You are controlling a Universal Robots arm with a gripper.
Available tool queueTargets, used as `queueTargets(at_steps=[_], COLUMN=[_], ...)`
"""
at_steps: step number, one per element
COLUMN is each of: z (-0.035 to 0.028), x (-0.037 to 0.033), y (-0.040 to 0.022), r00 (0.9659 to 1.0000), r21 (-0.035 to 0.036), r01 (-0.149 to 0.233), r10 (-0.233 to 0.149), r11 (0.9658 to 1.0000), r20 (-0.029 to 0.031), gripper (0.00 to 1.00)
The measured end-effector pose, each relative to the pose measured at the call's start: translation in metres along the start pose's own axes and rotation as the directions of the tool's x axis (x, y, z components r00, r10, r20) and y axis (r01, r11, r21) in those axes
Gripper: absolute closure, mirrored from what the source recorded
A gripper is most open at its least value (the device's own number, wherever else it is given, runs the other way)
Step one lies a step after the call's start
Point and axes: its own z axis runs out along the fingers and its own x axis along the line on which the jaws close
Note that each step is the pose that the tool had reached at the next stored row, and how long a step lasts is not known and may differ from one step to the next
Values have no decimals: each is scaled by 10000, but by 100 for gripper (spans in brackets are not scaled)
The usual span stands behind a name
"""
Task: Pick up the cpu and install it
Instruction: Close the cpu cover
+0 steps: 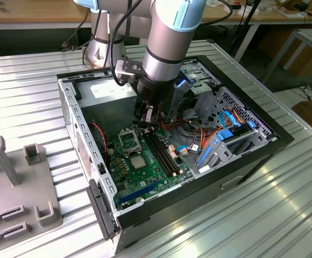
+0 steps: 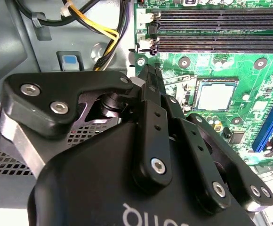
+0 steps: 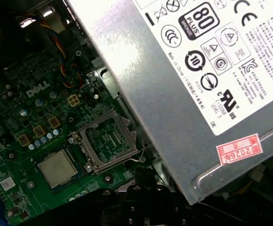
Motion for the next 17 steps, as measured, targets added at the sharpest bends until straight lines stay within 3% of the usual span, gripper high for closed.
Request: queueTargets(at_steps=[3,6,11,17], z=[42,85,136,183], x=[0,0,-1,-27], y=[-3,-5,-5,4], r00=[10000,9991,9946,9917], r21=[0,3,6,6], r01=[-78,-417,-1038,-1284], r10=[78,417,1038,1284], r11=[10000,9991,9946,9917], r20=[0,15,41,52], gripper=[89,89,89,89])
